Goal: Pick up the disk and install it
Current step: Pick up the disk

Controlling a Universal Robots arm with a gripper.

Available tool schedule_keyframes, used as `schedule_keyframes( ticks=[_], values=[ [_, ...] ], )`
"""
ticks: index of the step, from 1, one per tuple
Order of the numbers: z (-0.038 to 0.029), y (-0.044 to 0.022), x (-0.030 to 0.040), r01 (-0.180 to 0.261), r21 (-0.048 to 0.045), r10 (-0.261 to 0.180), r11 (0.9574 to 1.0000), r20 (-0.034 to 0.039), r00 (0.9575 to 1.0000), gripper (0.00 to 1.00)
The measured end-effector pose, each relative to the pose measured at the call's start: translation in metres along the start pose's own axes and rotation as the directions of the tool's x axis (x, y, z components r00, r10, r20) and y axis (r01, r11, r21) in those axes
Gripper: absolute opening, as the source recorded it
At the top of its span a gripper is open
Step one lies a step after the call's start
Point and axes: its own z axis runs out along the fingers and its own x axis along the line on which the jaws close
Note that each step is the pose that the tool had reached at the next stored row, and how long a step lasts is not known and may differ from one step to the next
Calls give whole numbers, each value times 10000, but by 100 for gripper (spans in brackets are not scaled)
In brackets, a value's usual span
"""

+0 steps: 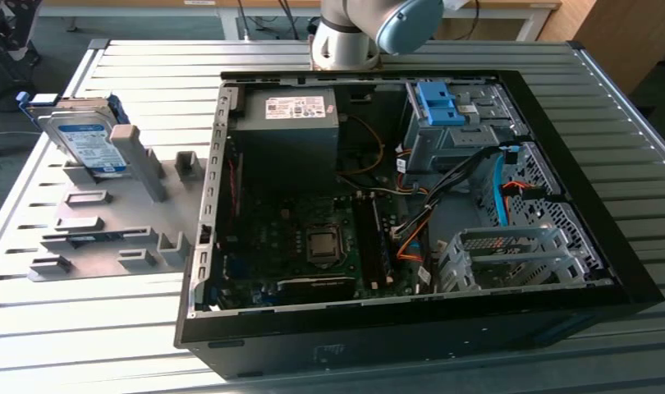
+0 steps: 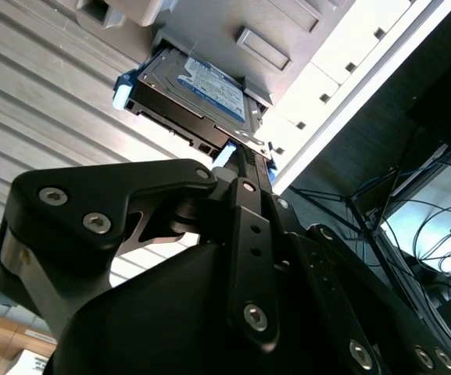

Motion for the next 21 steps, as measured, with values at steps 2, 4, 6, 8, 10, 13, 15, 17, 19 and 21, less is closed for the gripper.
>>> schedule_keyframes(
  ticks=[2, 4, 6, 8, 10, 13, 15, 17, 19, 21],
  values=[
    [0, 0, 0, 66, 0, -66, 10000, -2, 10000, 11],
    [0, 0, 0, 113, 1, -113, 9999, -4, 9999, 11],
    [0, 0, 0, 146, 1, -146, 9999, -6, 9999, 11],
    [0, 0, 0, 168, 2, -168, 9999, -7, 9999, 11],
    [0, 0, 0, 182, 2, -182, 9998, -8, 9998, 11],
    [0, 0, 0, 207, 2, -207, 9998, -8, 9998, 11],
    [0, 0, 0, 235, 2, -235, 9997, -9, 9997, 11],
    [0, 0, 0, 259, 2, -259, 9997, -10, 9997, 11],
    [0, 0, 0, 285, 2, -285, 9996, -11, 9996, 11],
    [0, 0, 0, 305, 3, -305, 9995, -12, 9995, 11]
  ],
)
